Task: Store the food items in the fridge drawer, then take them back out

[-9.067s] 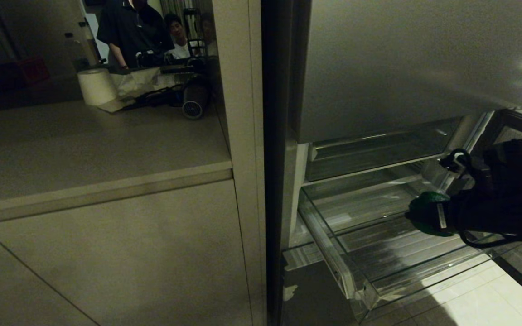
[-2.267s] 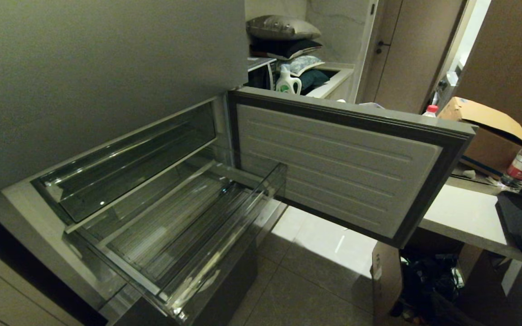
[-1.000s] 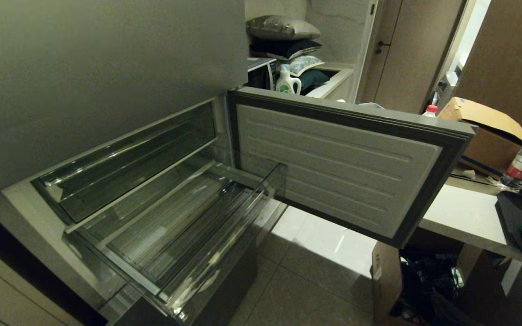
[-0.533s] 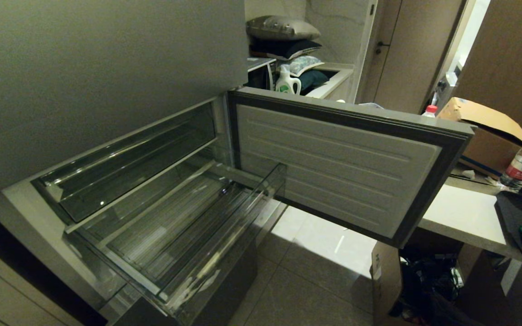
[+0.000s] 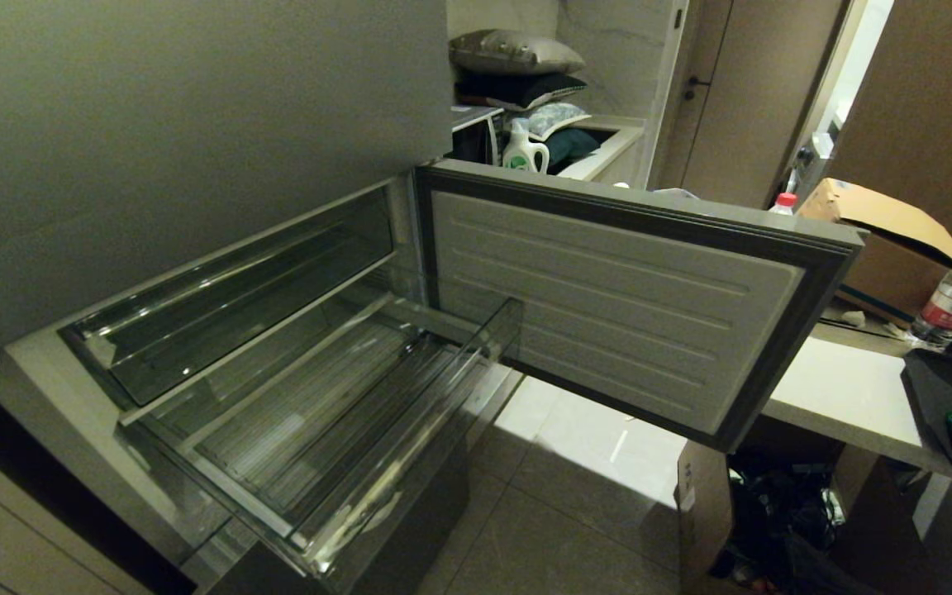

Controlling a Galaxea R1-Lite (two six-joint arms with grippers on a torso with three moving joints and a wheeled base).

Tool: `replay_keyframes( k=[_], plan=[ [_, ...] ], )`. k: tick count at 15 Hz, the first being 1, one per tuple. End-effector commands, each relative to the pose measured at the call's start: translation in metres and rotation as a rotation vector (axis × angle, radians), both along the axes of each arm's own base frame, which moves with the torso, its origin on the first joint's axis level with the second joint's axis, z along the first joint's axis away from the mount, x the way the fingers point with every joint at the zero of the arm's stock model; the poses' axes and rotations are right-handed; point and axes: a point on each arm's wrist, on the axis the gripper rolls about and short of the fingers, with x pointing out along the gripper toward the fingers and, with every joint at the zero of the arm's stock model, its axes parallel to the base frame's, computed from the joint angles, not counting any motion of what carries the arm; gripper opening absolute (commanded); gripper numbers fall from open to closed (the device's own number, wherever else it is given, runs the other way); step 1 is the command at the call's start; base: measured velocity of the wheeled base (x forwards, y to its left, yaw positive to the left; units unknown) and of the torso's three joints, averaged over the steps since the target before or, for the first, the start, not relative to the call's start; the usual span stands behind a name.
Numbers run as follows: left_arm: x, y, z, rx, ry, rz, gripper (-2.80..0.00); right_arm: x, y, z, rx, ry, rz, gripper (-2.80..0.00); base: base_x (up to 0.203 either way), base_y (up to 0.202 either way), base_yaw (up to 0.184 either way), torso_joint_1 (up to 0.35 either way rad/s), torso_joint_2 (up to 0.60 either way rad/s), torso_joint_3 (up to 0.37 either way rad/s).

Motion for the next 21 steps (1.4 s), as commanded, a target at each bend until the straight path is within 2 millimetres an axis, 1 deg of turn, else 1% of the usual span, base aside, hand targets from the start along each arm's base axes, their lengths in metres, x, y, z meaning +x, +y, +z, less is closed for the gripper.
replay_keyframes(
  k=[1, 2, 4, 6, 9, 10, 15, 21],
  plan=[
    [0.0, 0.0, 0.0, 0.0, 0.0, 0.0, -2.8, -0.045, 0.021, -0.01, -0.072, -0.148, 0.116, -2.8, 0.0, 0.0, 0.0, 0.0, 0.0, 0.0],
    [0.0, 0.0, 0.0, 0.0, 0.0, 0.0, -2.8, -0.058, 0.024, -0.017, -0.09, -0.162, 0.148, -2.8, 0.0, 0.0, 0.0, 0.0, 0.0, 0.0],
    [0.0, 0.0, 0.0, 0.0, 0.0, 0.0, -2.8, -0.077, 0.027, -0.031, -0.113, -0.156, 0.173, -2.8, 0.0, 0.0, 0.0, 0.0, 0.0, 0.0],
    [0.0, 0.0, 0.0, 0.0, 0.0, 0.0, -2.8, -0.089, 0.026, -0.044, -0.14, -0.161, 0.156, -2.8, 0.0, 0.0, 0.0, 0.0, 0.0, 0.0],
    [0.0, 0.0, 0.0, 0.0, 0.0, 0.0, -2.8, -0.103, 0.026, -0.05, -0.171, -0.302, 0.166, -2.8, 0.0, 0.0, 0.0, 0.0, 0.0, 0.0],
    [0.0, 0.0, 0.0, 0.0, 0.0, 0.0, -2.8, -0.105, 0.026, -0.051, -0.172, -0.342, 0.165, -2.8, 0.0, 0.0, 0.0, 0.0, 0.0, 0.0],
    [0.0, 0.0, 0.0, 0.0, 0.0, 0.0, -2.8, -0.104, 0.025, -0.052, -0.064, -0.352, 0.111, -2.8, 0.0, 0.0, 0.0, 0.0, 0.0, 0.0],
    [0.0, 0.0, 0.0, 0.0, 0.0, 0.0, -2.8, -0.104, 0.024, -0.052, -0.056, -0.353, 0.103, -2.8, 0.0, 0.0, 0.0, 0.0, 0.0, 0.0]
  ],
)
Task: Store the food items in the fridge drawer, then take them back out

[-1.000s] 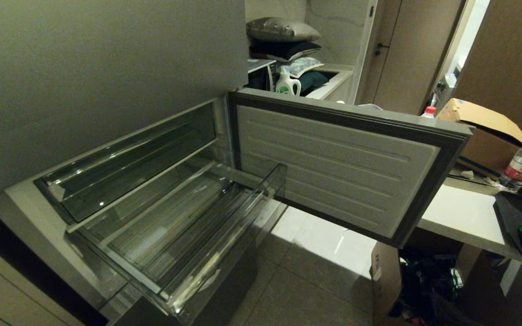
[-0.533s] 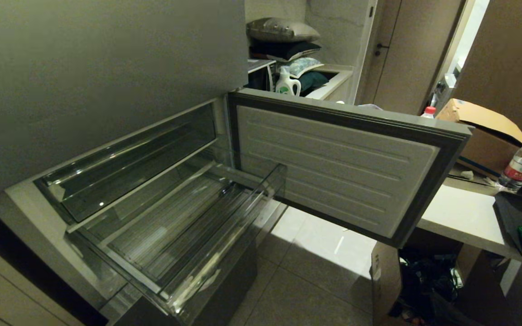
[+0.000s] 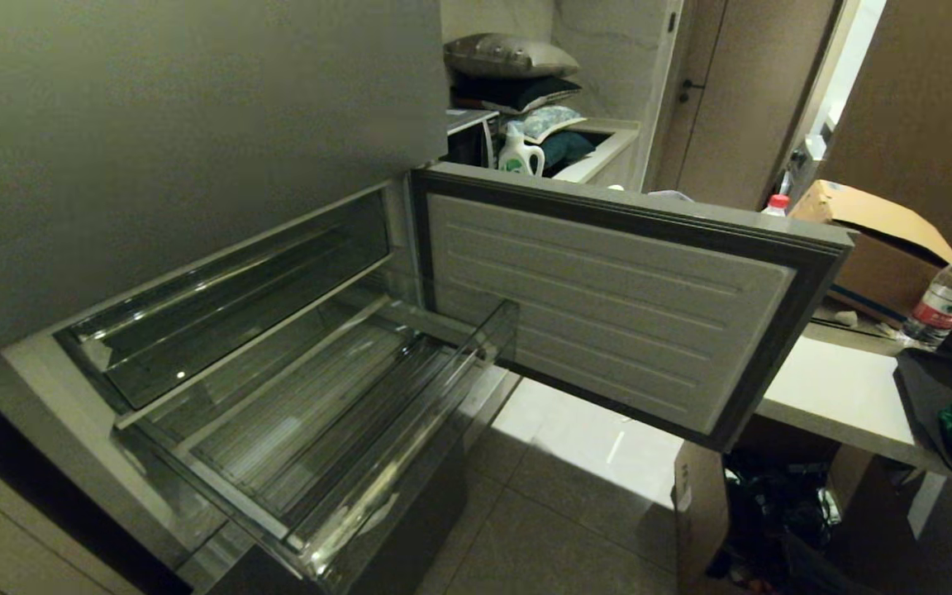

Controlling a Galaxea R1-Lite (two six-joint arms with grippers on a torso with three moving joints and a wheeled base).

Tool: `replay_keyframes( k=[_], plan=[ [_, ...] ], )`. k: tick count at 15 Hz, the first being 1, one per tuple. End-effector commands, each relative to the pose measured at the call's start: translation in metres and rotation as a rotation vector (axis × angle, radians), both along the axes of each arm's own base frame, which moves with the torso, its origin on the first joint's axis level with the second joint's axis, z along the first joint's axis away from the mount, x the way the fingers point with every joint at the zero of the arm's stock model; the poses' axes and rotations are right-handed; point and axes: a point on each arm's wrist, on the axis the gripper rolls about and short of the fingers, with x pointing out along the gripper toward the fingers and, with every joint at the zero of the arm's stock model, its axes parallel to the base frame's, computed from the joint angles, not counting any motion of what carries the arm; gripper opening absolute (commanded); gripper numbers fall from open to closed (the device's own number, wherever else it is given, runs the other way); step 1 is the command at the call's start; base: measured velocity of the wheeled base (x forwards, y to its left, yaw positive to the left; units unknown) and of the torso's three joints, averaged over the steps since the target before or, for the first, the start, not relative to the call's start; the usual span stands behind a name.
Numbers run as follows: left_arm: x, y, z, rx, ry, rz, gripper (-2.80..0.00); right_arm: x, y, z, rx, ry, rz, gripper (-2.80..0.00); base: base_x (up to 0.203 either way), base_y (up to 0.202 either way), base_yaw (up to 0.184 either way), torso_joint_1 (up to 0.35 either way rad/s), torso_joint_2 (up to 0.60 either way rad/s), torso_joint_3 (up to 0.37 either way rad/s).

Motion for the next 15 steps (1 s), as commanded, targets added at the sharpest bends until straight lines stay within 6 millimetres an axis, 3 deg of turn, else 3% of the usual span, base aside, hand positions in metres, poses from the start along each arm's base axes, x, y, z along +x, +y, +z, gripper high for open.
replay_keyframes(
  k=[1, 15],
  plan=[
    [0.0, 0.0, 0.0, 0.0, 0.0, 0.0, -2.8, 0.0025, 0.0, -0.0085, -0.001, 0.031, 0.0, -2.8, 0.0, 0.0, 0.0, 0.0, 0.0, 0.0],
    [0.0, 0.0, 0.0, 0.0, 0.0, 0.0, -2.8, 0.0025, 0.0, -0.0085, 0.001, 0.031, 0.0, -2.8, -0.001, -0.01, 0.165, 0.002, 0.0, 0.002]
  ],
)
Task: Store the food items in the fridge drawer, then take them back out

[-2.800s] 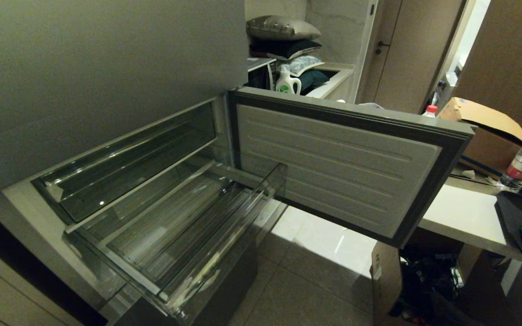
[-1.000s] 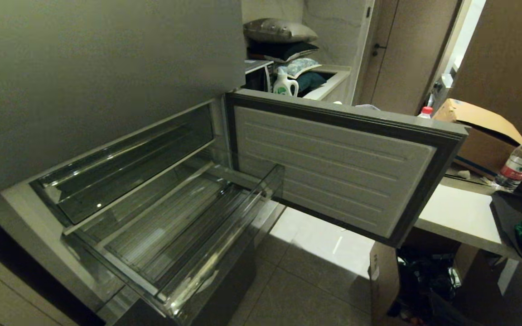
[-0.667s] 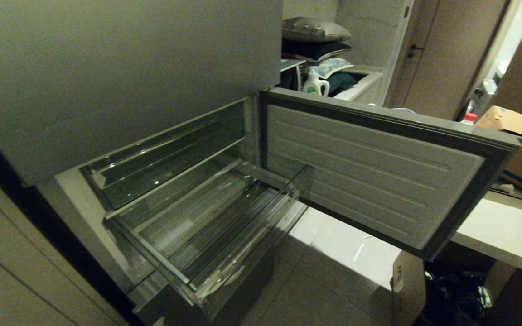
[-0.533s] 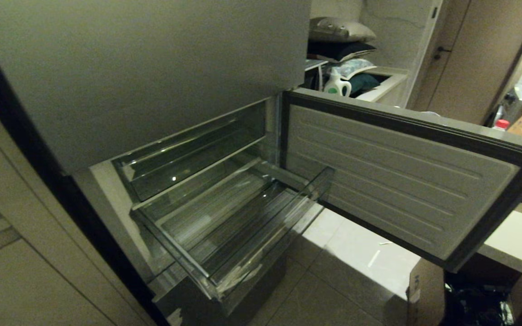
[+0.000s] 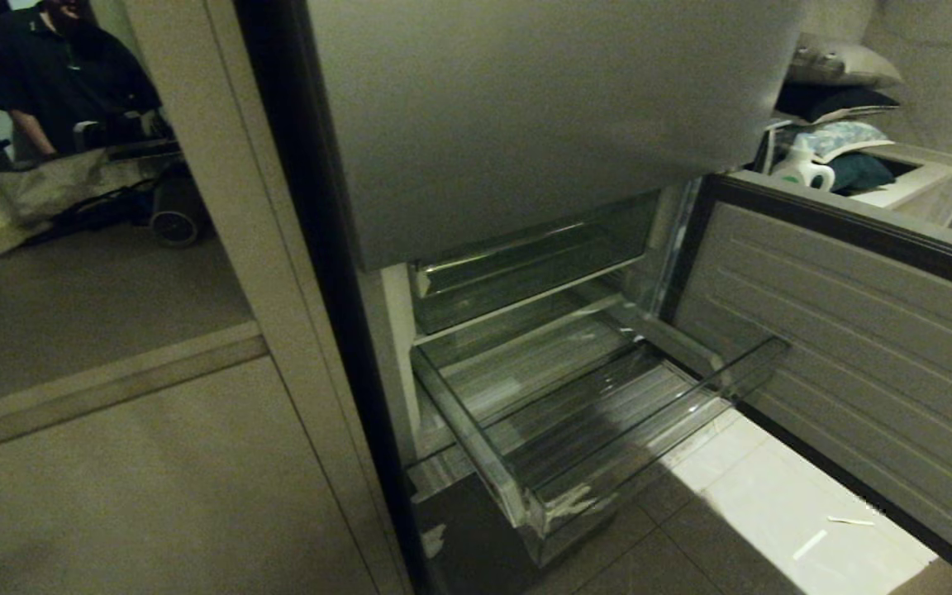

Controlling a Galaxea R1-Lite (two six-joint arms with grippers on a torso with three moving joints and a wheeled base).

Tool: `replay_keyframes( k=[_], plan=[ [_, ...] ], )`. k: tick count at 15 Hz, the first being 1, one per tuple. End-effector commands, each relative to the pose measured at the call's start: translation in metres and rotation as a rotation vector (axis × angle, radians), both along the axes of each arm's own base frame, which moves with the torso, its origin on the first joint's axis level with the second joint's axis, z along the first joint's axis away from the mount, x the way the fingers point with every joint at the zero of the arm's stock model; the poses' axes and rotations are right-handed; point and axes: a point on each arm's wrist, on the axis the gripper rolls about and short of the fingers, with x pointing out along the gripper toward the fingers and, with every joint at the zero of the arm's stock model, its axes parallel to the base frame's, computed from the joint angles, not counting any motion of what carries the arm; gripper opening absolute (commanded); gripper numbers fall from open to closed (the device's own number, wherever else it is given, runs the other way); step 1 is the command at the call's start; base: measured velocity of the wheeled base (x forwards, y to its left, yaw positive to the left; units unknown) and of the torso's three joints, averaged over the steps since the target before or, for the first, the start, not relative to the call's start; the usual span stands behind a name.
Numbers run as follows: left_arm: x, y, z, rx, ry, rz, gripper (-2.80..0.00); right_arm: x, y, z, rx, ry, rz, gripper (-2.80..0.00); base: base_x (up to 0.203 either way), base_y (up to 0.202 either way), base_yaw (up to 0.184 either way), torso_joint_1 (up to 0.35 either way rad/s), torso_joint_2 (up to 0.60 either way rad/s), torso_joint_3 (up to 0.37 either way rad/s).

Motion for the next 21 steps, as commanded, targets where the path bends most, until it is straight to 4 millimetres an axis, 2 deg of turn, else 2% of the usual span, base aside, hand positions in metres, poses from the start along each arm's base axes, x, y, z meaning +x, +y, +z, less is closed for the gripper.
replay_keyframes(
  k=[1, 6, 8, 11, 15, 19, 21],
  plan=[
    [0.0, 0.0, 0.0, 0.0, 0.0, 0.0, -2.8, 0.002, 0.0, -0.008, 0.001, 0.03, 0.0, -2.8, -0.001, -0.009, 0.181, 0.001, 0.01, -0.001],
    [0.0, 0.0, 0.0, 0.0, 0.0, 0.0, -2.8, 0.003, 0.0, -0.008, -0.001, 0.043, 0.0, -2.8, 0.0, -0.011, 0.175, 0.002, 0.0, 0.005],
    [0.0, 0.0, 0.0, 0.0, 0.0, 0.0, -2.8, 0.011, 0.0, -0.006, -0.005, 0.136, -0.001, -2.8, 0.005, -0.013, 0.117, 0.002, 0.0, 0.001],
    [0.0, 0.0, 0.0, 0.0, 0.0, 0.0, -2.8, 0.03, 0.0, -0.004, -0.021, 0.364, 0.007, -2.8, 0.0, 0.0, 0.0, 0.0, 0.0, 0.0],
    [0.0, 0.0, 0.0, 0.0, 0.0, 0.0, -2.8, 0.077, 0.001, 0.002, -0.032, 0.633, 0.027, -2.8, 0.0, 0.0, 0.0, 0.0, 0.0, 0.0],
    [0.0, 0.0, 0.0, 0.0, 0.0, 0.0, -2.8, 0.128, 0.002, 0.001, -0.037, 0.761, 0.039, -2.8, 0.0, 0.0, 0.0, 0.0, 0.0, 0.0],
    [0.0, 0.0, 0.0, 0.0, 0.0, 0.0, -2.8, 0.147, 0.003, 0.0, -0.032, 0.796, 0.049, -2.8, 0.0, 0.0, 0.0, 0.0, 0.0, 0.0]
  ],
)
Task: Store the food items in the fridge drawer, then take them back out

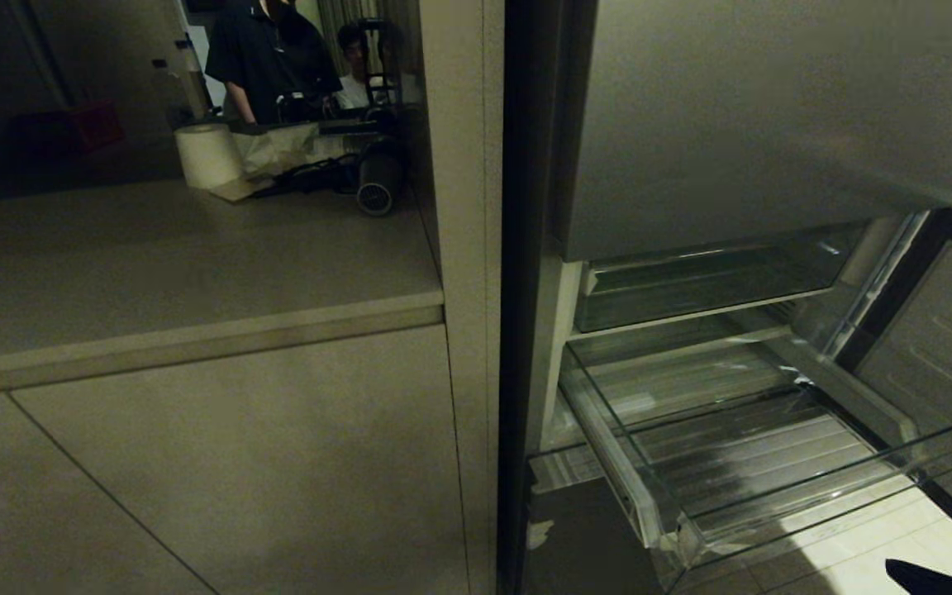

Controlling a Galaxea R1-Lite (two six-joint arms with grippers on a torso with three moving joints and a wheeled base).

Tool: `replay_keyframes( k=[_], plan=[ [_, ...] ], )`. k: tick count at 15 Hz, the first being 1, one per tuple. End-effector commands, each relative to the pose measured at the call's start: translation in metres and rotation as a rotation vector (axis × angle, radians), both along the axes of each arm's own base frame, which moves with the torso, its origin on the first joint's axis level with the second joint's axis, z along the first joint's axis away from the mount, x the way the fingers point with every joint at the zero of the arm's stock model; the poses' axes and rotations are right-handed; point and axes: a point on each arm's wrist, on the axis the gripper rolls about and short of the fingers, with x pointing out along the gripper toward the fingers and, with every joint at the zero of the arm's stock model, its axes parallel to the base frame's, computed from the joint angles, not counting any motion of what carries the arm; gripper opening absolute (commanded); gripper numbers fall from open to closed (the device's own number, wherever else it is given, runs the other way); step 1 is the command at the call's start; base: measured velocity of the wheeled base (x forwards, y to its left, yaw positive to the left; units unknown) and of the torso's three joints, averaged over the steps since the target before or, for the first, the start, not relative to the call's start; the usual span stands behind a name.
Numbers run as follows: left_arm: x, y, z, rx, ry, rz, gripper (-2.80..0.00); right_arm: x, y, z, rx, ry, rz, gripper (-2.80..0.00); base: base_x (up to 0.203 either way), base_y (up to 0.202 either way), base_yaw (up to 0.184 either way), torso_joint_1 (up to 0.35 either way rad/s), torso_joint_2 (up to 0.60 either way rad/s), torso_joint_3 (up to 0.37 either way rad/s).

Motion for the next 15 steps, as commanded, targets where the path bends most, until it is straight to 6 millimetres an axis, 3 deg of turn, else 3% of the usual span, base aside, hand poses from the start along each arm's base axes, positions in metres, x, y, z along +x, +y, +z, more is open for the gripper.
replay_keyframes(
  k=[1, 9, 15],
  plan=[
    [0.0, 0.0, 0.0, 0.0, 0.0, 0.0, -2.8, 0.029, 0.001, -0.013, 0.005, 0.145, 0.01, -2.8, 0.0, 0.0, 0.0, 0.0, 0.0, 0.0],
    [0.0, 0.0, 0.0, 0.0, 0.0, 0.0, -2.8, 0.076, 0.004, -0.013, 0.039, 0.192, 0.055, -2.8, 0.0, 0.0, 0.0, 0.0, 0.0, 0.0],
    [0.0, 0.0, 0.0, 0.0, 0.0, 0.0, -2.8, 0.122, 0.006, 0.0, 0.061, 0.126, 0.086, -2.8, 0.0, 0.0, 0.0, 0.0, 0.0, 0.0]
  ],
)
